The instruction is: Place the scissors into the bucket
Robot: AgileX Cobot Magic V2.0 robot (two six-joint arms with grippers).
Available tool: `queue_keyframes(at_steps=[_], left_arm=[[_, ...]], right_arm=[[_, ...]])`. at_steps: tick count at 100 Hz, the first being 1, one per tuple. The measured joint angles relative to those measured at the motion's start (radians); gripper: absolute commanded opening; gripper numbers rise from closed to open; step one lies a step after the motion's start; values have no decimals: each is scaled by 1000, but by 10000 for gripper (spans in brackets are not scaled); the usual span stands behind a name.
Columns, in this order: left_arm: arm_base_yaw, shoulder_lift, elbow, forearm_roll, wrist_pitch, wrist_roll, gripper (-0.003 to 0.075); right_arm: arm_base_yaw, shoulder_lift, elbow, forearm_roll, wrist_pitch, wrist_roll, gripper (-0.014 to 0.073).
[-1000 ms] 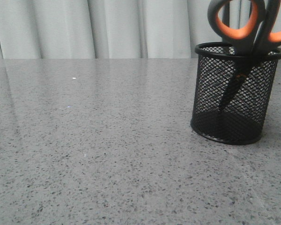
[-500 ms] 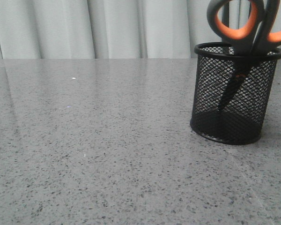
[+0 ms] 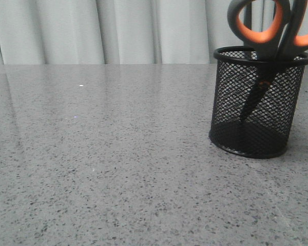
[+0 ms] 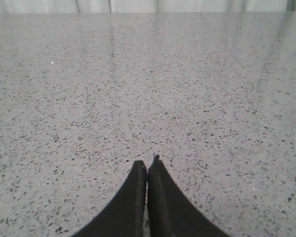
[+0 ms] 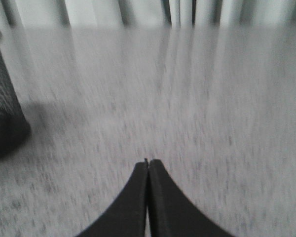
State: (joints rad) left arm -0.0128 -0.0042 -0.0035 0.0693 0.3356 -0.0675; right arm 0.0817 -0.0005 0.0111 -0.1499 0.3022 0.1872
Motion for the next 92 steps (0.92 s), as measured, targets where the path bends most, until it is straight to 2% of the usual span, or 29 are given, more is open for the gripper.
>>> queue_keyframes(at_steps=[8, 92], left_arm=[[0, 0, 0, 0, 0, 0, -21], [0, 0, 0, 0, 0, 0, -21]], right_arm=[[0, -6, -2, 8, 33, 0, -44], [0, -7, -2, 13, 35, -3, -44]])
